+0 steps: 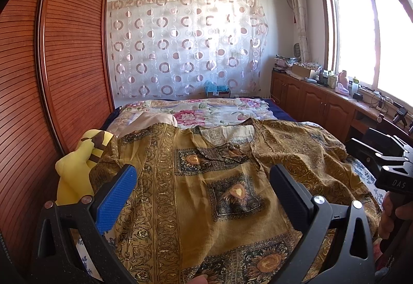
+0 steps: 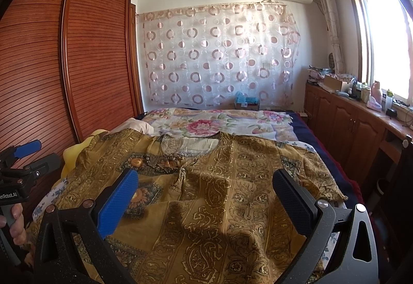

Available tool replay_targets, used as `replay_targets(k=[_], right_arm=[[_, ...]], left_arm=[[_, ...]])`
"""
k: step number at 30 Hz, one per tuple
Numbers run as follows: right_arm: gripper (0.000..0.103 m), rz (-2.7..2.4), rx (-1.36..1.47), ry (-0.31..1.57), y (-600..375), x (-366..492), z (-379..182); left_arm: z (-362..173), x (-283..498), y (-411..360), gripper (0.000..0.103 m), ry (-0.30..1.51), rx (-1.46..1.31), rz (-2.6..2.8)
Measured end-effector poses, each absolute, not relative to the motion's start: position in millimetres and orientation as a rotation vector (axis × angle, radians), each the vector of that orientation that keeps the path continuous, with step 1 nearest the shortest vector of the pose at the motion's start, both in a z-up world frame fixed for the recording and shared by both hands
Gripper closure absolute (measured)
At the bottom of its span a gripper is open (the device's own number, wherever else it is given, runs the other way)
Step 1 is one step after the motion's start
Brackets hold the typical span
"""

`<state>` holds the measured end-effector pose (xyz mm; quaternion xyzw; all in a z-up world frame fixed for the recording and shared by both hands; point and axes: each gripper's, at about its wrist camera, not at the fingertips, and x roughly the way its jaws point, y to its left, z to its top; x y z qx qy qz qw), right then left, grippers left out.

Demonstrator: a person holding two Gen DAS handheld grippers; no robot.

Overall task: Fold small clothes
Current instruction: 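Grasp the gold shirt's side edge with the left gripper and lift it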

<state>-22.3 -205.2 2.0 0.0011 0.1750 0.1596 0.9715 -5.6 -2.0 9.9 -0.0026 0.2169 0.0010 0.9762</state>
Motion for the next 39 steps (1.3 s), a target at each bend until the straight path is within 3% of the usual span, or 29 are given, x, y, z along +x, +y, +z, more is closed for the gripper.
replay_targets(k=[15, 26, 39], right_arm=[[0.000, 0.489, -0.033, 0.545, -180.2, 25.8, -35.6], [0.003, 0.576, -0.140, 0.554, -165.3, 67.4, -19.1], [0.003, 0.606, -0.166, 0.650, -138.0, 131.8, -35.0]], left_arm=[[-39.7, 24.6, 82.6, 0.000, 0.595, -0.065, 0.037], [-52.7, 59.4, 156.5, 0.001, 0.658, -0.115, 0.060], [-78.4, 126.9, 217.7, 0.032, 0.787, -0.264, 0.041]])
